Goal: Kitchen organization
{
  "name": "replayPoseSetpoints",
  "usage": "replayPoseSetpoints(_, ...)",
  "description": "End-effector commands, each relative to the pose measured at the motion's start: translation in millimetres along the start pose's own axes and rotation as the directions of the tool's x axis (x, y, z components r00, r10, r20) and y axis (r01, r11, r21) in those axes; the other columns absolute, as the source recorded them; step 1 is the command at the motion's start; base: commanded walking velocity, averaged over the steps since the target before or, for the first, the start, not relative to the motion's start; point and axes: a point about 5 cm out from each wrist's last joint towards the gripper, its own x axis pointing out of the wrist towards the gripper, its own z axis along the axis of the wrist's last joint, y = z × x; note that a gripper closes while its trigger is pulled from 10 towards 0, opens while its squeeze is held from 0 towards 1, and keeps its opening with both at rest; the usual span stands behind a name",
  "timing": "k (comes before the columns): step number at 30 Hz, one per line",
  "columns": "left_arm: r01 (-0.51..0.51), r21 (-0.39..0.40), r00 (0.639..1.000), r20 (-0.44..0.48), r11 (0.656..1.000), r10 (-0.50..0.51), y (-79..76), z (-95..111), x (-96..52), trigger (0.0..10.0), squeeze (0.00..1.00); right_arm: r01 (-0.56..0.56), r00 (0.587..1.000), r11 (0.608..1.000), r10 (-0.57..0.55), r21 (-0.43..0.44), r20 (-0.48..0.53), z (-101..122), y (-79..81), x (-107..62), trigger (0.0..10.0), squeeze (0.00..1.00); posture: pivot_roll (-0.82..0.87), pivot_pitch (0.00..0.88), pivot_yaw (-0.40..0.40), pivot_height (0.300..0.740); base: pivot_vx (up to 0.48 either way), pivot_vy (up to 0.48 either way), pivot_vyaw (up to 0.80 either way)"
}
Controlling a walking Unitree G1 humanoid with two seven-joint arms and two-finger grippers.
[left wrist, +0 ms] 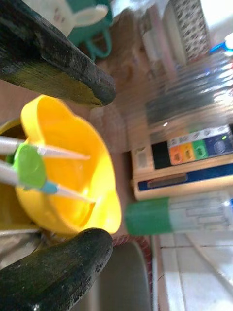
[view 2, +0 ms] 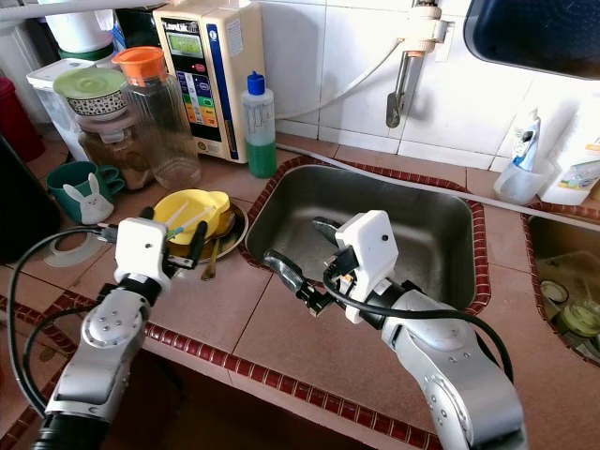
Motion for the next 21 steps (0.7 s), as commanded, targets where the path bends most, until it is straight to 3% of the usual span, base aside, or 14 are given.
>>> replayPoseSetpoints(1, -0.009, 0.019, 1.000, 0.029, 1.000, 0.009, 3.6, 7.6, 1.5, 10.0, 0.00, -0.015, 1.000, 1.000, 0.016, -0.005, 0.011, 3.1, 3.2, 0.5, 10.0, 0.00, 0.07, 0.000, 0.022, 0.740, 0.000, 0.000, 0.00)
replayPoseSetpoints(9, -0.009, 0.012, 0.999, -0.052, 1.000, 0.009, 4.0, -8.4, -2.3, 10.0, 0.00, -0.015, 1.000, 1.000, 0.015, 0.008, 0.013, 0.2, 4.5, 2.7, 10.0, 0.00, 0.08, 0.000, 0.029, 0.740, 0.000, 0.000, 0.00)
replayPoseSetpoints(20, 0.053, -0.051, 0.999, -0.005, 0.997, -0.053, -14.3, 3.0, 11.6, 10.0, 0.00, 0.096, 0.995, 0.995, -0.096, 0.009, 0.022, -12.4, 1.6, 11.3, 10.0, 0.00, 0.09, 0.000, 0.041, 0.740, 0.000, 0.000, 0.00)
replayPoseSetpoints(21, 0.054, -0.054, 0.999, -0.002, 0.997, -0.054, -14.8, 3.3, 12.2, 8.9, 0.00, 0.106, 0.994, 0.994, -0.106, 0.008, 0.025, -12.3, 0.8, 11.8, 10.0, 0.00, 0.09, 0.000, 0.041, 0.740, 0.000, 0.000, 0.00)
